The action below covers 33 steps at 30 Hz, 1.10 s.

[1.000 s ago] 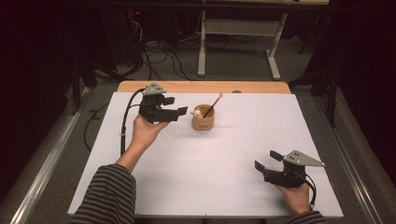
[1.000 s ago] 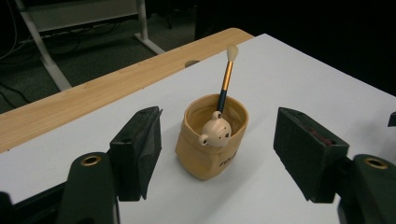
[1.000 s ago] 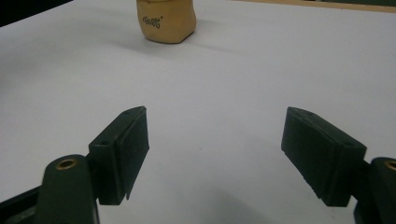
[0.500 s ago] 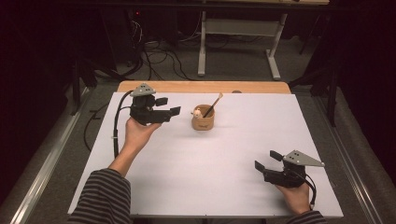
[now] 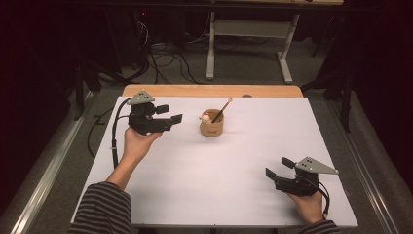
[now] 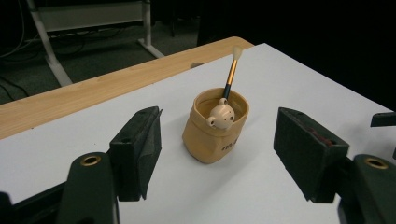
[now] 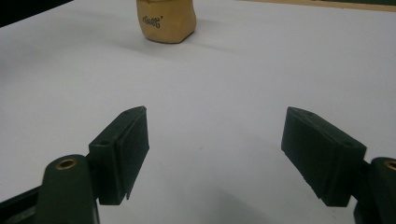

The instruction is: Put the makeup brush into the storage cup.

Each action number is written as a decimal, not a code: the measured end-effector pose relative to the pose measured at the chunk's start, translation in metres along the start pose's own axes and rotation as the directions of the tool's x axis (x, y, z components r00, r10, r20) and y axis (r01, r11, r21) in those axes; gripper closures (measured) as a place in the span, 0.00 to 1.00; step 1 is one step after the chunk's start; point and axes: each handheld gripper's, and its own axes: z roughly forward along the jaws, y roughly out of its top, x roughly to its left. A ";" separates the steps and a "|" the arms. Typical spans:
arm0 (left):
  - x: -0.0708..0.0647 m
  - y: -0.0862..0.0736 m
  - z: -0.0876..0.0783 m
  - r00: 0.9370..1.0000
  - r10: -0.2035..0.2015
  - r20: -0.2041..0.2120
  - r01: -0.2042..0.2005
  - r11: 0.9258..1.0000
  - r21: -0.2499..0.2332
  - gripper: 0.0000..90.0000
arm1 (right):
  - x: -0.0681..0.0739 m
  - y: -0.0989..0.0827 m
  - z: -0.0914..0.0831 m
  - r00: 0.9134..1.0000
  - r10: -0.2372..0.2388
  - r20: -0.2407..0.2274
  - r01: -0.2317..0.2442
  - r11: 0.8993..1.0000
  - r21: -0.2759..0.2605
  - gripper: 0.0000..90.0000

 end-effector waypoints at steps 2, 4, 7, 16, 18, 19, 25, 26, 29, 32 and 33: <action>-0.001 0.000 -0.002 1.000 0.004 0.000 -0.004 1.000 0.000 0.37 | 0.000 0.000 0.000 1.000 0.001 0.000 -0.001 1.000 0.003 0.28; -0.002 -0.001 -0.004 1.000 0.008 0.003 -0.008 1.000 0.000 0.37 | 0.000 0.000 0.000 1.000 -0.002 0.000 0.002 1.000 0.001 0.28; -0.003 -0.002 -0.006 1.000 0.015 0.004 -0.015 1.000 0.002 0.37 | -0.001 0.000 0.000 1.000 -0.005 0.000 0.005 1.000 -0.002 0.28; -0.006 -0.006 -0.014 1.000 0.011 0.006 -0.011 1.000 -0.011 0.37 | -0.001 0.000 0.000 1.000 -0.002 -0.001 0.002 1.000 -0.001 0.28; -0.006 -0.007 -0.015 1.000 0.010 0.007 -0.010 1.000 -0.010 0.37 | -0.001 0.000 0.000 1.000 -0.001 0.000 0.001 1.000 -0.001 0.28; -0.007 -0.007 -0.015 1.000 0.010 0.007 -0.010 1.000 -0.009 0.37 | -0.001 0.000 0.000 1.000 0.000 0.000 0.000 1.000 0.000 0.28; -0.007 -0.012 -0.019 1.000 0.001 0.008 -0.001 1.000 -0.008 0.37 | 0.000 0.000 0.000 1.000 -0.001 0.001 0.001 1.000 -0.001 0.28; -0.007 -0.012 -0.019 1.000 -0.001 0.007 0.001 1.000 -0.012 0.37 | 0.000 0.000 0.000 1.000 0.000 0.001 0.000 1.000 -0.002 0.28; -0.006 -0.014 -0.022 1.000 -0.004 0.005 0.004 1.000 -0.015 0.37 | 0.000 0.000 0.000 1.000 -0.001 0.002 0.001 1.000 0.001 0.28; -0.005 -0.016 -0.024 1.000 -0.008 0.004 0.008 1.000 -0.015 0.37 | -0.001 0.000 0.000 1.000 -0.001 0.002 0.001 1.000 0.001 0.28; -0.004 -0.017 -0.024 1.000 -0.009 0.003 0.009 1.000 -0.014 0.37 | -0.001 0.000 0.000 1.000 -0.002 0.000 0.002 1.000 0.002 0.28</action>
